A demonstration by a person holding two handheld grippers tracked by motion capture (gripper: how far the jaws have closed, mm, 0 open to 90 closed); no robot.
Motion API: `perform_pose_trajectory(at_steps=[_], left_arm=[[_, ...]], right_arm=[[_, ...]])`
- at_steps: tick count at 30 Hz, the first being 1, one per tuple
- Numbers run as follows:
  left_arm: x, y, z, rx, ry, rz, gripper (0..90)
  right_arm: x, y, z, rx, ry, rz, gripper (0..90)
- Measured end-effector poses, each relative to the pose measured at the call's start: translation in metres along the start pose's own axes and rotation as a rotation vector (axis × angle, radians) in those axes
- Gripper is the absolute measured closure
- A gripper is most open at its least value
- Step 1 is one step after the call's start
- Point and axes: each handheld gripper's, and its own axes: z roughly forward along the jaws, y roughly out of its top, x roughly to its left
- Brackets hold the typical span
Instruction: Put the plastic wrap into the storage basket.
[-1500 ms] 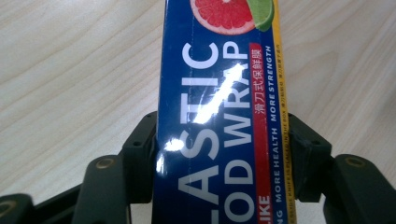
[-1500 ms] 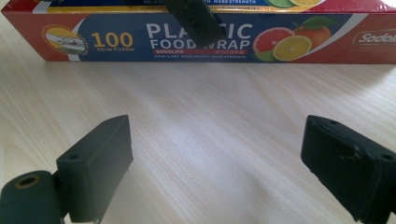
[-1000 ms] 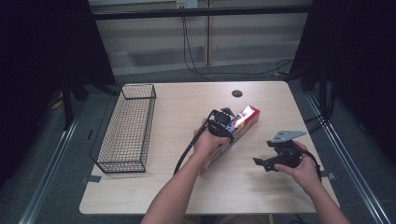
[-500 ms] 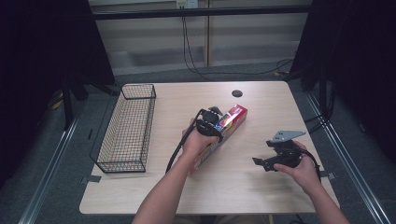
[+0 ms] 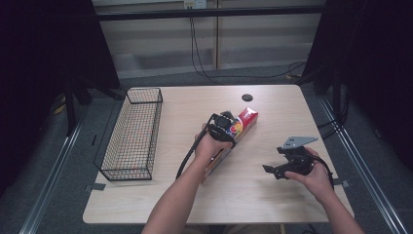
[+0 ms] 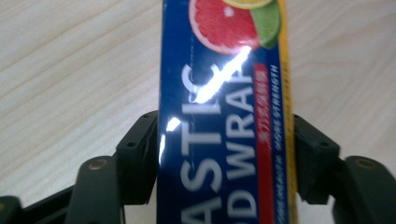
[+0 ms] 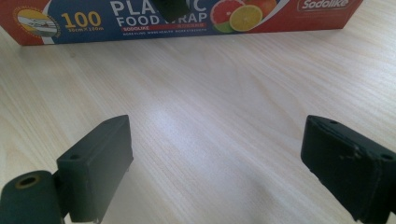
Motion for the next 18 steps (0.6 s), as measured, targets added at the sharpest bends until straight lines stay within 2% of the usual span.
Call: perform_pose_trajectory(at_steps=[3,4,7,10,12,14,15,18], left_arm=[[0.000,0.004,0.006,0.006,-0.006,-0.015,31.2],[-0.001,0.005,0.008,-0.001,-0.008,-0.013,36.5],[-0.003,0.008,0.008,0.032,0.013,0.019,38.7],[-0.004,0.009,0.006,0.046,0.023,0.020,42.2],[-0.004,0.008,0.004,0.055,0.015,-0.002,42.4],[0.000,0.006,-0.001,0.064,0.007,-0.005,42.6],[0.001,0.005,-0.003,0.065,0.016,-0.006,42.6],[0.006,0.002,-0.013,0.050,0.005,-0.040,42.7]], right_arm=[[0.000,0.000,-0.001,-0.002,-0.001,0.002,8.5],[-0.001,0.000,-0.001,-0.001,0.000,0.001,8.4],[-0.001,-0.001,-0.001,0.000,0.000,0.003,8.4],[-0.001,-0.002,-0.002,0.004,-0.006,-0.003,8.4],[-0.002,-0.002,-0.003,0.003,-0.003,-0.004,8.4],[-0.002,-0.002,-0.003,0.001,-0.007,0.001,8.4],[-0.002,-0.002,-0.003,0.001,-0.007,0.001,8.4],[-0.002,-0.002,-0.004,-0.003,-0.005,0.002,8.4]])
